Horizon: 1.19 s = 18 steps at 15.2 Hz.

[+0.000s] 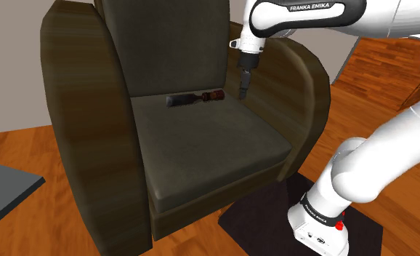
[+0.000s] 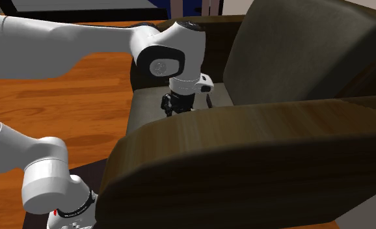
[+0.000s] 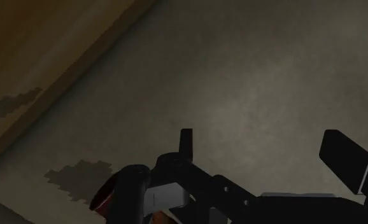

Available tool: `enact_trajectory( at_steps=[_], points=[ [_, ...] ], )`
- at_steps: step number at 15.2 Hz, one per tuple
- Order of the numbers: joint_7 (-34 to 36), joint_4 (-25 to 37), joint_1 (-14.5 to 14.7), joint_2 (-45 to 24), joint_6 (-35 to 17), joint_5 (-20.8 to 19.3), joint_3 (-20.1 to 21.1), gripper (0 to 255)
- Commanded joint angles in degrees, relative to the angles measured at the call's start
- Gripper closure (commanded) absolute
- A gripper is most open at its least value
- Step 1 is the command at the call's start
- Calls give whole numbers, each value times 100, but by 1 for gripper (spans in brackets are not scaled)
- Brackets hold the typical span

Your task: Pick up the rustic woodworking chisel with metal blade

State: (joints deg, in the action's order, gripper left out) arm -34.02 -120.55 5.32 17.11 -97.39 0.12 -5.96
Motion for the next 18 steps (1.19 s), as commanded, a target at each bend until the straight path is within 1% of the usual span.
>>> enact_trajectory(
  at_steps=[1, 6, 13, 18],
  points=[
    [-541, 445, 68, -517, -8, -7, -77, 0],
    [-1730, 1598, 172, -1762, 41, 37, -116, 0],
    [-3134, 3492, 234, -3465, 385, 42, 90, 0],
    [-3131, 3144, 233, -3491, 11, 43, 97, 0]
  ],
)
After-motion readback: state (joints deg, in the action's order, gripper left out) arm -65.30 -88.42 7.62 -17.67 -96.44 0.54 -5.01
